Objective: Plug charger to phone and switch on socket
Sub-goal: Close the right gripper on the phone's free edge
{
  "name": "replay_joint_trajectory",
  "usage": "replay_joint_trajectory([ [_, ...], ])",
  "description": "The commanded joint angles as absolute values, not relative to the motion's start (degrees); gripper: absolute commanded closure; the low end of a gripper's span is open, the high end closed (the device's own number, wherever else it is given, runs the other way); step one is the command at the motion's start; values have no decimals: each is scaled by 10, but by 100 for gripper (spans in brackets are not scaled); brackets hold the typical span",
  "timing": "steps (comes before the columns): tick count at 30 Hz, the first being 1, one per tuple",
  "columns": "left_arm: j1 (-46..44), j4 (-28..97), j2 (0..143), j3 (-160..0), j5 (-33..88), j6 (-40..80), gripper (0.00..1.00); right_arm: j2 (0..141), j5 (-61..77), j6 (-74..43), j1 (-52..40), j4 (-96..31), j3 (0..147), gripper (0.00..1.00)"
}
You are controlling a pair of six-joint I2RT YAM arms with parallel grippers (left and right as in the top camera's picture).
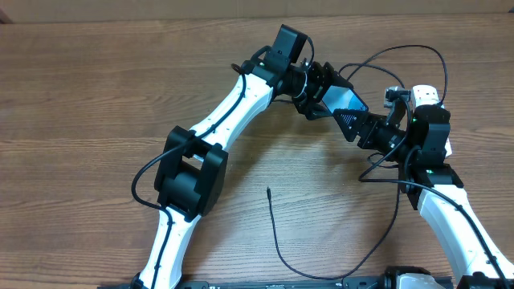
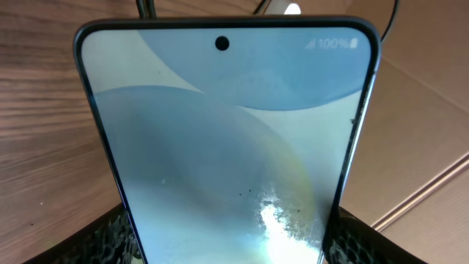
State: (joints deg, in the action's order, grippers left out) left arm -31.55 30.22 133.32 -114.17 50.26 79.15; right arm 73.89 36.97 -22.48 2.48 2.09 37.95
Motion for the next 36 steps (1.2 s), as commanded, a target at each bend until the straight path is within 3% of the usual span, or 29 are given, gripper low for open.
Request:
replay_joint_trajectory([
  [1, -325, 297, 1336, -1160, 510, 799, 96, 741, 354, -222, 22, 25, 394, 30],
  [24, -349, 253, 1336, -1160, 535, 811, 96, 754, 330, -222, 22, 25, 394, 52],
  [28, -353, 250, 1336, -1160, 534, 813, 96, 767, 331, -222, 22, 25, 394, 60],
  [36, -353, 250, 1336, -1160, 535, 812, 96, 766, 331, -223, 22, 49, 394, 62],
])
